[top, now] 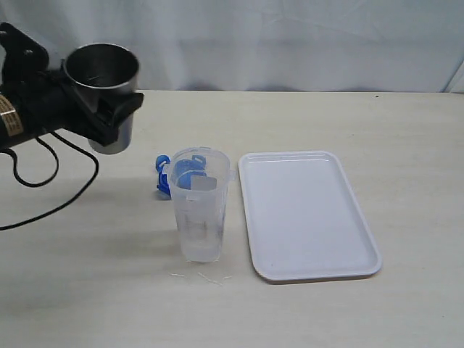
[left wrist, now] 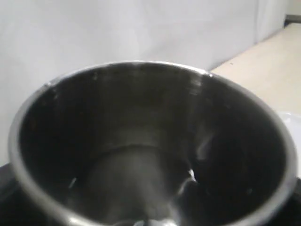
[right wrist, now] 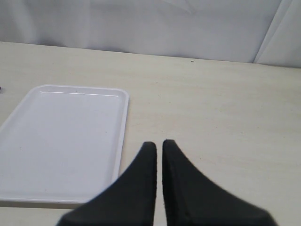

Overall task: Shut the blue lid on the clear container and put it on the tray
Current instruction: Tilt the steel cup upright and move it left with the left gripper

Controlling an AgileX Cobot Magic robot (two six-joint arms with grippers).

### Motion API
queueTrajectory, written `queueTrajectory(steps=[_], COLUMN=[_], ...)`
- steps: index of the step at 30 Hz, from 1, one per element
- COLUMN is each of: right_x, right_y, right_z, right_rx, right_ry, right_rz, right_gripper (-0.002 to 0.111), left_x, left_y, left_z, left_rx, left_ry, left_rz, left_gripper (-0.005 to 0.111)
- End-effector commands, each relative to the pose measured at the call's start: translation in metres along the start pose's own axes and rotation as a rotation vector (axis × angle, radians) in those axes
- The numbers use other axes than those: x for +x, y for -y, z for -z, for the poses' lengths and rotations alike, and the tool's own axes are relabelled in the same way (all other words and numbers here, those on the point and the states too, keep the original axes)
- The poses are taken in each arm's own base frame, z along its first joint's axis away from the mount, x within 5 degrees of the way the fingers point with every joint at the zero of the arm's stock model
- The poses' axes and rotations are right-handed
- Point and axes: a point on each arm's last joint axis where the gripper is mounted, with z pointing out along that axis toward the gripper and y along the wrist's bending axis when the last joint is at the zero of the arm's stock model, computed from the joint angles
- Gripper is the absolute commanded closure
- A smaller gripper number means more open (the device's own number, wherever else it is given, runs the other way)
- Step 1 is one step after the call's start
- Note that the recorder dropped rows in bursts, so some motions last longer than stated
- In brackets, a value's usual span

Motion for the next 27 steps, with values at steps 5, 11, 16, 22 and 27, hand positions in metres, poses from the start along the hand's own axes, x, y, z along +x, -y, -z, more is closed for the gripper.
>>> queueTrajectory(steps=[5,11,16,22,27], right_x=[0.0,0.0,0.0,0.0,0.0], right_y=[0.0,0.0,0.0,0.0,0.0], right_z=[0.0,0.0,0.0,0.0,0.0], right_rx=[0.001,0.001,0.001,0.001,0.001], right_ry=[0.004,0.004,0.004,0.004,0.004], right_rz=[-0.008,-0.008,-0.008,-0.008,-0.008], right_gripper=[0.104,0.104,0.104,0.104,0.104], left_x=[0.001,0.026,0.047,0.083,0.099], left_y=[-0.046,-0.061,-0.075,-0.089,-0.09], left_z=[0.01,-0.017,-0.044,-0.077,-0.084], left_rx=[-0.179,-0.181,-0.178,-0.181,-0.178], left_ry=[0.258,0.223,0.201,0.169,0.147], left_rz=[0.214,0.201,0.228,0.202,0.2], left_gripper=[0.107,0.107,0.107,0.107,0.107])
